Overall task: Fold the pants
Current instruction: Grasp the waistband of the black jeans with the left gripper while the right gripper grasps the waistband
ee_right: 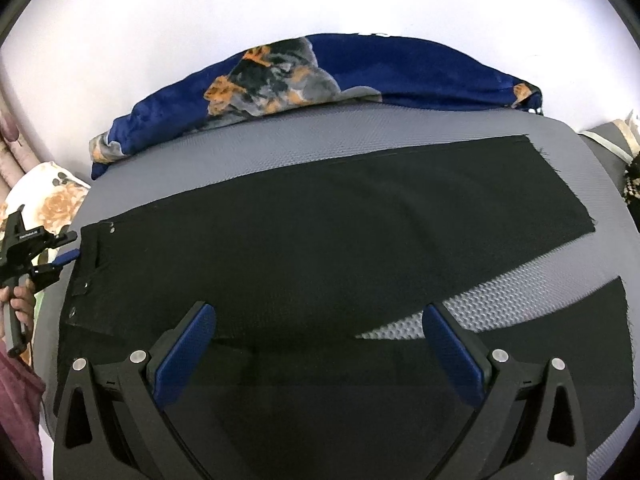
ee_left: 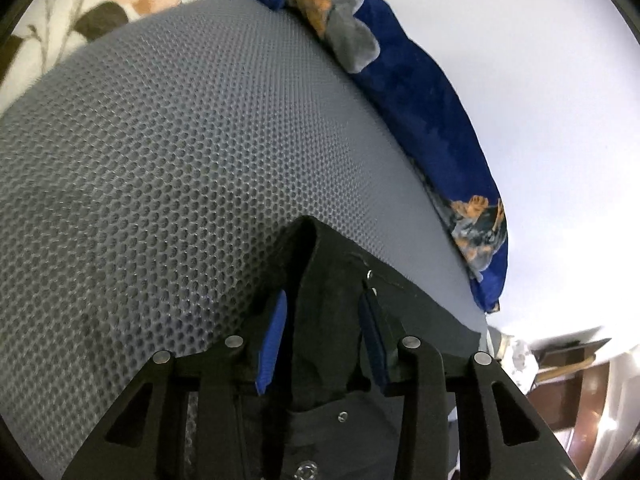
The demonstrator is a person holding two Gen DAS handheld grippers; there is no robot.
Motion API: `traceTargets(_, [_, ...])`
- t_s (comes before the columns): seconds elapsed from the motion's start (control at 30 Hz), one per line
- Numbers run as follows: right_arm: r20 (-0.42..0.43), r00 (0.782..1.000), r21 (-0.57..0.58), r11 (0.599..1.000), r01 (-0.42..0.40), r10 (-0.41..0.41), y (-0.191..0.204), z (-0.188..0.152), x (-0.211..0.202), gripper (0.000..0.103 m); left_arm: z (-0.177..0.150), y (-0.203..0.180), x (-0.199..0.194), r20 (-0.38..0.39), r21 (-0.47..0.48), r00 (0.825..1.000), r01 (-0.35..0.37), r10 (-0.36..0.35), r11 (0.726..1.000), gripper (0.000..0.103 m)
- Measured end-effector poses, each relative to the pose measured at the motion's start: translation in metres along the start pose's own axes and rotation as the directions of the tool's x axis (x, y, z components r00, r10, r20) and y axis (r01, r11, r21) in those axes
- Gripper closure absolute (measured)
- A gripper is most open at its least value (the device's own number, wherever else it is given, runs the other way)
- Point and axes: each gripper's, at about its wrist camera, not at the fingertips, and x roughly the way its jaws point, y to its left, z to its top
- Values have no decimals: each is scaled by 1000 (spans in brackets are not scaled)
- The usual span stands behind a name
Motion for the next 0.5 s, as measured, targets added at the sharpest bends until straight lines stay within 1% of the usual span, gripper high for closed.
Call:
traceTargets(0.07, [-17, 1000, -10, 1000, -3, 3, 5, 5, 8, 0, 2, 1, 6, -8, 3, 1000, 11, -11, 1000, 64])
traceTargets(0.13, [-25, 1000, -19, 1000, 0, 0, 11, 11, 14, 0, 4, 0, 11, -14, 7, 999, 37, -37, 999, 64])
traceTargets(0.2, [-23, 1000, -29, 1000, -6, 5, 17, 16, 17, 0, 7, -4, 16, -23, 25, 998, 55, -55, 998, 64])
traceTargets(0.33, [-15, 1000, -55, 998, -12, 11, 28, 26, 24, 0, 15, -13, 31, -56, 56, 996, 72, -69, 996, 64])
traceTargets(0.5, [-24, 999, -65, 998, -26, 25, 36, 33, 34, 0, 24, -16, 41, -83, 68, 986, 150, -144, 986, 64])
